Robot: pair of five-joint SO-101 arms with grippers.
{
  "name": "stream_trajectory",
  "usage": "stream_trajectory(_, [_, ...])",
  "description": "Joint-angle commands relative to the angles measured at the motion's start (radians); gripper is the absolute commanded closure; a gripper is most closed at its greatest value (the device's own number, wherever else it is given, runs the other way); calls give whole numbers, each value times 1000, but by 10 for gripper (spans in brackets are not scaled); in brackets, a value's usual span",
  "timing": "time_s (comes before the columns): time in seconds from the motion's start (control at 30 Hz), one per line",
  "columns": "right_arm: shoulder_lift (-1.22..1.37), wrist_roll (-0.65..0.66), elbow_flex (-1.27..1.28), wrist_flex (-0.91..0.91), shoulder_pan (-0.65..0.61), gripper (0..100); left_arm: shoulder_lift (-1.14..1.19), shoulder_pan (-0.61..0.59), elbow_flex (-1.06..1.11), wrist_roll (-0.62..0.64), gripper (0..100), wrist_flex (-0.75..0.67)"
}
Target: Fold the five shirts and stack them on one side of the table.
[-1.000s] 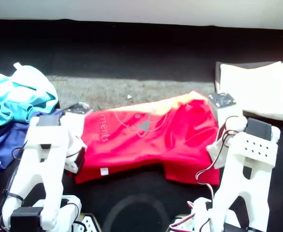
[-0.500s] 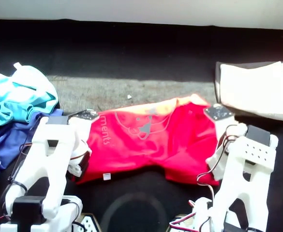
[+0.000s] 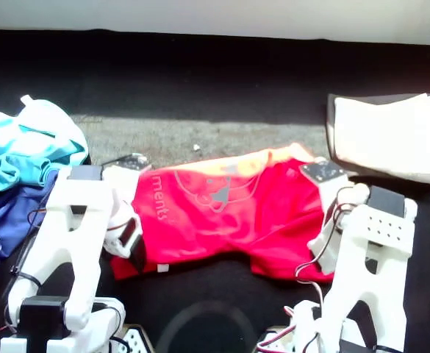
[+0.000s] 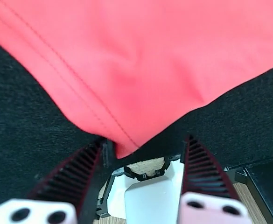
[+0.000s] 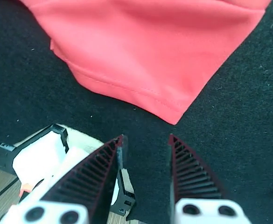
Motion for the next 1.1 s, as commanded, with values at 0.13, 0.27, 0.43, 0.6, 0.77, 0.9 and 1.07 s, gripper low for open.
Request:
stream_trajectory(0.13, [-18, 2, -415, 120, -84, 846, -1, -28, -348, -8, 753, 101])
stream_trajectory(0.27, [-15, -94, -449, -1, -113, 937, 2, -68, -427, -3, 944, 48])
stream_trajectory(0.43, [-1, -233, -326, -222, -188, 994, 44, -65, -403, 3, 995, -34])
stream_trajectory(0.6, [180, -307, -203, -464, -260, 991, 252, -28, -420, 98, 992, -127])
stream_trajectory(0.77, [426, -419, -294, -590, -260, 991, 456, 21, -501, 164, 992, -140])
stream_trajectory(0.9, [616, -433, -421, -599, -260, 991, 588, 31, -591, 175, 992, -141])
stream_trajectory(1.07, [842, -433, -598, -599, -237, 991, 791, -16, -768, 175, 992, -140])
